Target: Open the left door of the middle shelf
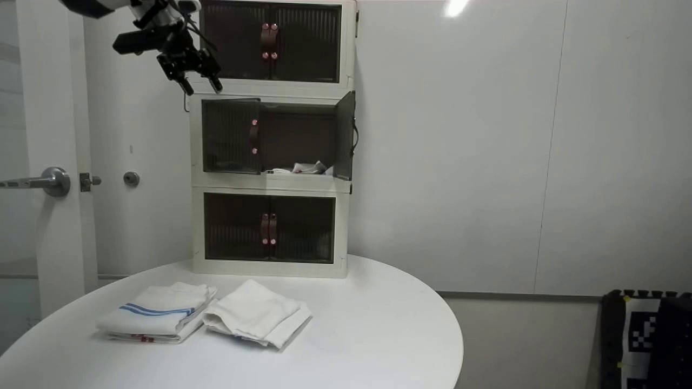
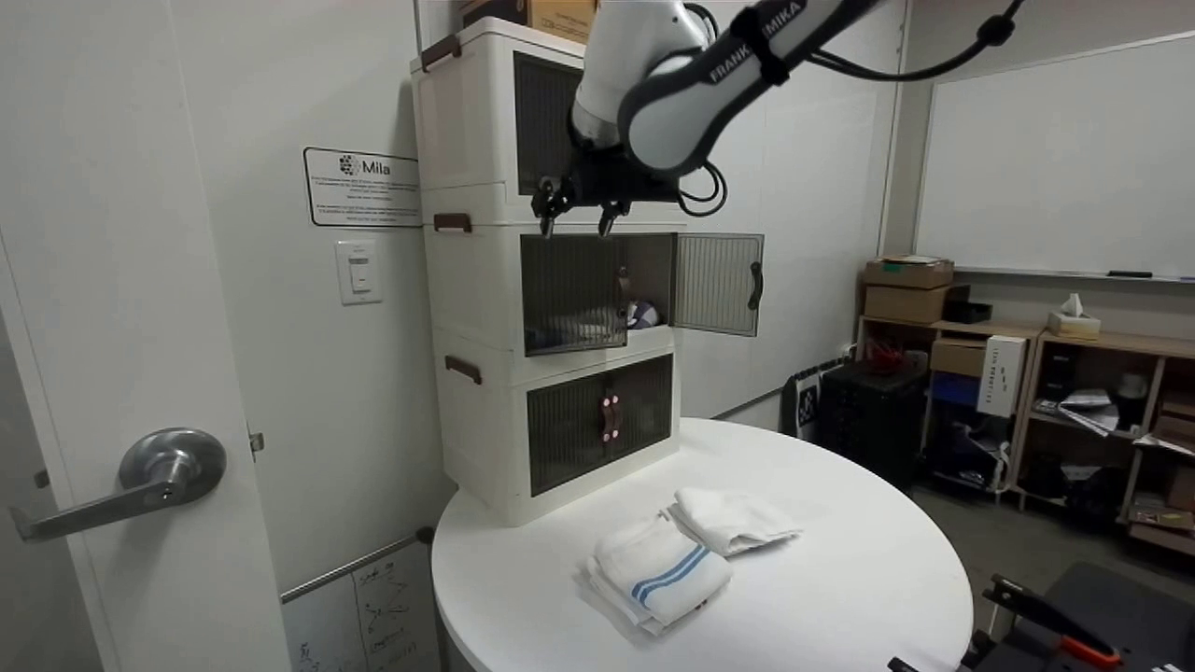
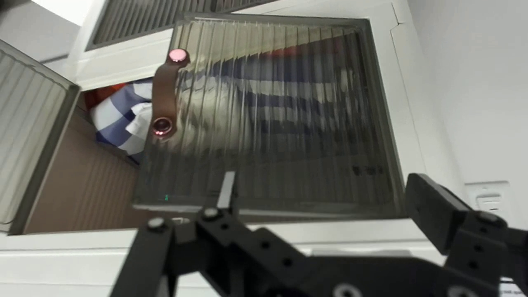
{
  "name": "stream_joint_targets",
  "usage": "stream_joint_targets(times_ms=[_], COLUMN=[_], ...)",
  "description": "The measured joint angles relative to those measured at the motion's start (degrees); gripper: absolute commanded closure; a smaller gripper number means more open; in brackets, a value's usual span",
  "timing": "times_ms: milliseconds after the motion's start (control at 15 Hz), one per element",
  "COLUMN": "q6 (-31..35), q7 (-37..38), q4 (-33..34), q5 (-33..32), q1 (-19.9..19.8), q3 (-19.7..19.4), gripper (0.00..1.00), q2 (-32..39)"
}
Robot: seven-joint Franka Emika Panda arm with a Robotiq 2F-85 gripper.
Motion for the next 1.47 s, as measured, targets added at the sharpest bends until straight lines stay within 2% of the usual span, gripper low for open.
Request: stream_joint_targets(times_ms=[133,267,467,733,867,1000,1200,1333,1467], q6=[-4.9,-5.5,-4.2,-4.0,-4.1,-4.1,-7.0,-12.5,-20.2], q7=[-2.2,-2.2,1.6,1.8,-0.2,-7.2,-20.4,-28.5,-36.0], q4=[3.7,4.2,2.2,1.5,1.5,1.5,1.9,3.8,7.4], q5=[3.8,4.1,0.4,0.3,2.7,8.9,18.1,22.1,23.4], q1=[0.0,0.0,5.2,6.9,8.5,8.2,4.8,3.3,4.8], q3=[0.4,0.4,-5.5,-7.3,-9.2,-9.3,-4.8,-2.7,-4.8], gripper=[0.00,0.00,0.00,0.00,0.00,0.00,0.00,0.00,0.00], q2=[-0.3,-0.2,-0.6,-1.0,-1.0,-1.0,-1.0,-1.0,-0.9])
